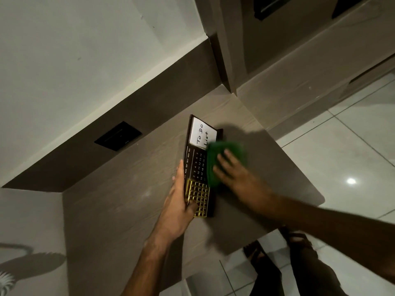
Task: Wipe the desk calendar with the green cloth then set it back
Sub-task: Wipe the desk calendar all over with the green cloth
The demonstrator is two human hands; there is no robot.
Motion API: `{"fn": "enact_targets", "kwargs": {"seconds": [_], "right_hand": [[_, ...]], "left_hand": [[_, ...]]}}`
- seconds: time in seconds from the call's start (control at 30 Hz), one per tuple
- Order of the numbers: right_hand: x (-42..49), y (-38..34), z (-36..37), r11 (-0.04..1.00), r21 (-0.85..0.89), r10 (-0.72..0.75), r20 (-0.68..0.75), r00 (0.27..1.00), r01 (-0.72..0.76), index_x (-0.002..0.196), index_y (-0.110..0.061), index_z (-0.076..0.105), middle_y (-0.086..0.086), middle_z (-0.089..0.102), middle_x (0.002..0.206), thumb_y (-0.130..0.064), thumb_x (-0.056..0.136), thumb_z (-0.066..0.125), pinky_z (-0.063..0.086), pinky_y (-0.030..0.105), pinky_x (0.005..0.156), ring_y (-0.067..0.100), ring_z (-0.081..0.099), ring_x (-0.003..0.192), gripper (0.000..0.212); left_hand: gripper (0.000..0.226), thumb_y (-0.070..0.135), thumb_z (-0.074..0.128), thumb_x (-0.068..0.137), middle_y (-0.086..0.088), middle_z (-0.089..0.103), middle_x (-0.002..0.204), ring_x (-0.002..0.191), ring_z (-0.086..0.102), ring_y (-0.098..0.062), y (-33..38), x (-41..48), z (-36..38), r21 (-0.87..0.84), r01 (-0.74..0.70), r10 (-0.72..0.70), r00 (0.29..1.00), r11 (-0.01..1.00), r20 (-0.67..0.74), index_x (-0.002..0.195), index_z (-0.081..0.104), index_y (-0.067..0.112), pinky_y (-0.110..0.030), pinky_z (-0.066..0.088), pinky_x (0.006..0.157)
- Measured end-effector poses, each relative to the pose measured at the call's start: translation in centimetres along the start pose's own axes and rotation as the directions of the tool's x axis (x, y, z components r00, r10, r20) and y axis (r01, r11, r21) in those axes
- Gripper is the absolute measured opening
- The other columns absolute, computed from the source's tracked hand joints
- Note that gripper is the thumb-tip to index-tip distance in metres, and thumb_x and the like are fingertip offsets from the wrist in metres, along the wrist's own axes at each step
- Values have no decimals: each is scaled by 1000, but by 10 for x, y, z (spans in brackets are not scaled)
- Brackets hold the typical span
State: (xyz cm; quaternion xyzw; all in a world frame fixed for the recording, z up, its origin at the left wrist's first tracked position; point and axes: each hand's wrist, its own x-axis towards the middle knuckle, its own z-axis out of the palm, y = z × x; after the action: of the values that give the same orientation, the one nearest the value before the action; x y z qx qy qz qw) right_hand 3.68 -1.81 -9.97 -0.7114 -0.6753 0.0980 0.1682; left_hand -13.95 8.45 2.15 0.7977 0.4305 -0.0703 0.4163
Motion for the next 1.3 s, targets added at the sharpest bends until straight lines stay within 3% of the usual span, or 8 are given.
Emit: {"fn": "enact_targets", "kwargs": {"seconds": [0.1,0.2,0.43,0.67,0.87,1.07,1.23,1.3], "right_hand": [[53,37,-29,962,-62,262,-59,963,-265,154,-14,12,16,-8,161,3,91,47,42,53,104,38,-15,145,73],[76,37,-33,930,-46,361,-69,930,-364,154,-12,5,16,-10,161,-1,93,47,41,54,103,40,-13,145,75],[-1,-25,14,985,-13,172,98,980,-172,152,-18,-2,9,-12,160,-6,86,39,50,47,96,33,-17,145,79],[-23,-27,18,997,40,-62,58,996,59,148,-11,31,15,27,156,-10,86,43,56,47,86,37,10,145,63],[68,47,-24,962,-92,249,-79,965,-256,154,-13,13,13,1,162,-5,93,47,47,48,100,37,-8,146,71],[72,34,-26,932,-49,355,-71,932,-358,153,-10,9,13,10,161,-11,94,52,37,47,107,35,2,147,73],[2,-17,2,998,-8,59,-59,997,-59,138,-12,50,13,47,145,-12,63,76,52,41,89,36,38,136,79],[-32,-38,15,994,23,-109,-11,994,109,138,-15,50,9,48,145,-14,66,73,50,44,97,33,34,138,75]], "left_hand": [[113,-4,60,91,5,10,173,158,22,-26,1,0,-1,-3,13,-13,1000,1000,1,154,-19,48,-65,41,115],[113,-5,60,91,6,11,172,159,19,-22,1,0,-1,-1,7,-7,1000,1000,5,155,-18,45,-65,33,121],[113,-4,61,92,3,12,173,157,26,-24,1,0,0,-10,10,-10,1000,1000,-7,155,-19,43,-52,39,119],[115,-7,59,91,3,18,171,151,35,-24,4,-2,-2,-10,15,-15,1000,1000,-1,153,-19,49,-56,50,110],[114,-8,59,90,20,15,160,143,27,-5,5,-2,-1,-27,9,-8,1000,1000,23,155,-19,44,-54,39,118],[113,-8,59,90,9,6,171,158,17,-18,4,-3,0,-7,-1,1,1000,1000,7,155,-19,43,-61,31,123],[113,-9,59,90,4,16,171,155,28,-20,4,-3,1,-26,3,-3,1000,1000,-2,156,-18,41,-59,37,120],[113,-10,58,90,3,16,171,155,27,-20,4,-3,1,-22,12,-12,1000,1000,-1,156,-17,40,-55,35,122]]}}
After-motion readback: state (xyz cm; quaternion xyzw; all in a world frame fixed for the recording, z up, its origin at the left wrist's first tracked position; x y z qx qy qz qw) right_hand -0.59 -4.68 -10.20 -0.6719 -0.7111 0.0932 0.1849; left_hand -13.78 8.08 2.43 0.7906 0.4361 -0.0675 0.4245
